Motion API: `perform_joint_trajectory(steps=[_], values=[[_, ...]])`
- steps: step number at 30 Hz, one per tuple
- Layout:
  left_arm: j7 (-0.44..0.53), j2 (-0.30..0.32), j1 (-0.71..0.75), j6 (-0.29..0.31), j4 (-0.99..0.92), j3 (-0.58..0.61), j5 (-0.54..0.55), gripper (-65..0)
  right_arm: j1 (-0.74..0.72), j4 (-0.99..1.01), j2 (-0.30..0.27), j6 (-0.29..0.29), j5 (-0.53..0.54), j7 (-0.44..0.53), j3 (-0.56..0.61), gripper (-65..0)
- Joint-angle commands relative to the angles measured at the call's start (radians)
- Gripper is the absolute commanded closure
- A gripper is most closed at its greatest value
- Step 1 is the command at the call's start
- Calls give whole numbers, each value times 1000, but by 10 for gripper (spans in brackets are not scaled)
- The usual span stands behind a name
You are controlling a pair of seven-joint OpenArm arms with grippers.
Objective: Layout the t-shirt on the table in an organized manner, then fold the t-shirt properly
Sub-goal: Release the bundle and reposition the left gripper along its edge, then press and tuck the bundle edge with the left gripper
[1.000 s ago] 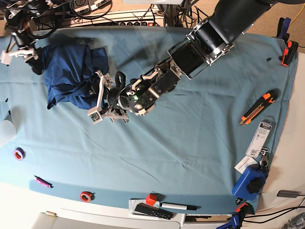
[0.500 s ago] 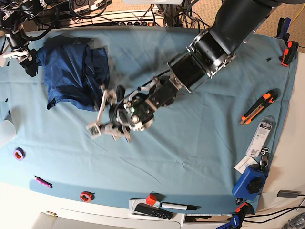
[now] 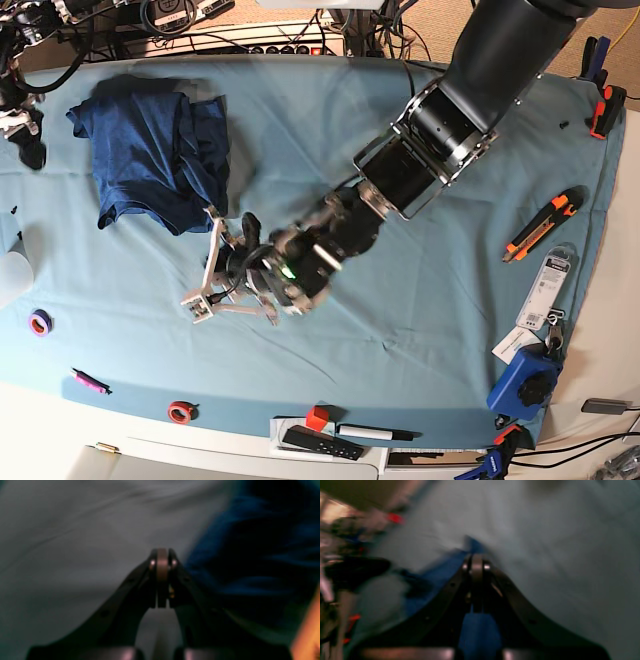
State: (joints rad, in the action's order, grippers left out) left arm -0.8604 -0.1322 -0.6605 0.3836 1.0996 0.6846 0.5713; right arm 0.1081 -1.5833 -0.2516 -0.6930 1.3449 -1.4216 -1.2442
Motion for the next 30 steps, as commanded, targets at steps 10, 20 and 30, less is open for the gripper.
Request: perform_joint_trajectory(steps=[10, 20, 30], values=[[-163, -25, 138, 250, 17, -193, 428, 0, 31, -27, 39, -5, 139, 25, 39, 0], [136, -25, 222, 84, 17, 11, 157, 0, 75, -26, 158, -5, 127, 25, 228, 0], [175, -25, 194, 79, 17, 43, 152, 0, 97, -26, 183, -5, -68, 25, 226, 0]])
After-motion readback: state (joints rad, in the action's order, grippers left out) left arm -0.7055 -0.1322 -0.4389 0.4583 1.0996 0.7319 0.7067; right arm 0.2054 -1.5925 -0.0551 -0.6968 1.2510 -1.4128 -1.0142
